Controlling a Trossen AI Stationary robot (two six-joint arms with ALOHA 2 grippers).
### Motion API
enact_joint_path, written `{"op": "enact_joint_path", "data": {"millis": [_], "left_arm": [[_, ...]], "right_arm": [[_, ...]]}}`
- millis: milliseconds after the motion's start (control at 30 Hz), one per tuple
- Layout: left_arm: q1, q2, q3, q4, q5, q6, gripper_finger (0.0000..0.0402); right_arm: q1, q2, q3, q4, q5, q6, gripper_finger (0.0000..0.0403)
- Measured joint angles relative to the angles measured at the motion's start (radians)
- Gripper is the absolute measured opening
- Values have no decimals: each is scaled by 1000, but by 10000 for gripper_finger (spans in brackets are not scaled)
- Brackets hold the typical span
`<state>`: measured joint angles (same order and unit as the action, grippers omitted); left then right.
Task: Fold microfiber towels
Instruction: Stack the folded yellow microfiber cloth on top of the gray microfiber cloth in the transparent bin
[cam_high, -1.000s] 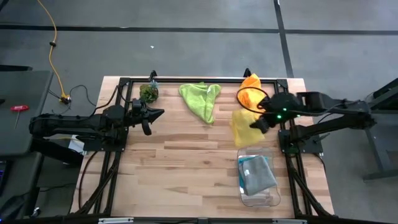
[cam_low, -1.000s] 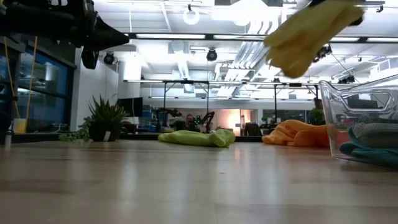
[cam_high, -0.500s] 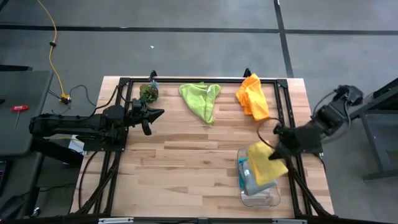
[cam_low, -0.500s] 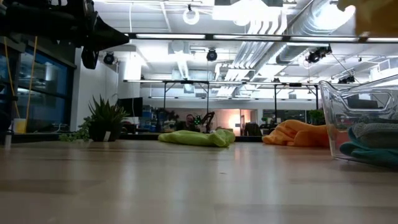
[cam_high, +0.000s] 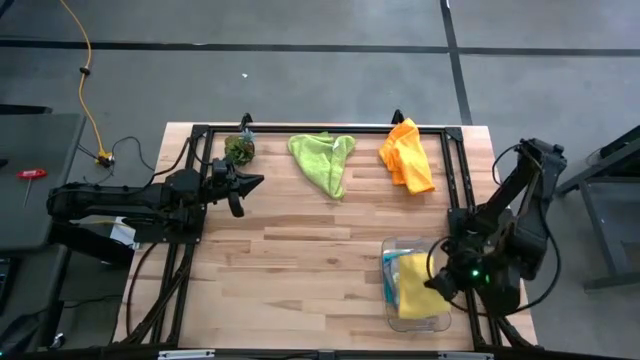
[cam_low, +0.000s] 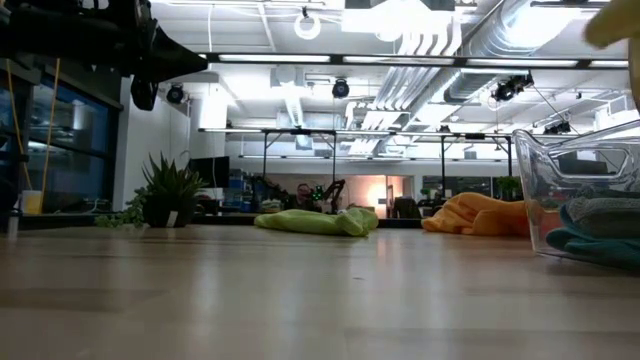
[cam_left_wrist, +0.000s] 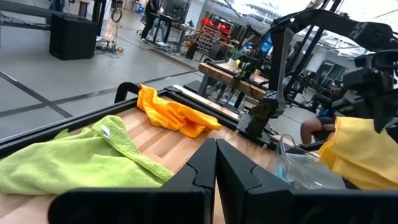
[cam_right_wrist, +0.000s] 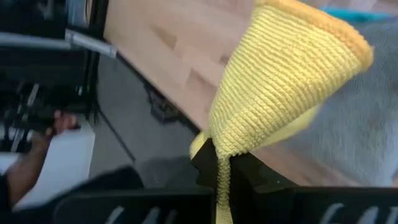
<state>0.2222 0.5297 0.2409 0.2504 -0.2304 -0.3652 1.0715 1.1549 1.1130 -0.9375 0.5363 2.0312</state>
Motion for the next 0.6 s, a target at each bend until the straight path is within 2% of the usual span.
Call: {"op": "enact_joint_path", "data": {"millis": [100, 300, 400, 600], "left_arm": [[0, 0, 0, 0, -6, 1, 0], [0, 0, 0, 0, -7, 1, 0], [0, 0, 0, 0, -8, 1, 0], [0, 0, 0, 0, -9, 1, 0]], "right_arm": [[-20, 30, 0, -11, 37, 24, 0], [-56, 88, 0, -85, -87, 63, 0], [-76, 115, 0, -114, -104, 88, 0], [-127, 128, -52, -2, -117, 57, 0]]}}
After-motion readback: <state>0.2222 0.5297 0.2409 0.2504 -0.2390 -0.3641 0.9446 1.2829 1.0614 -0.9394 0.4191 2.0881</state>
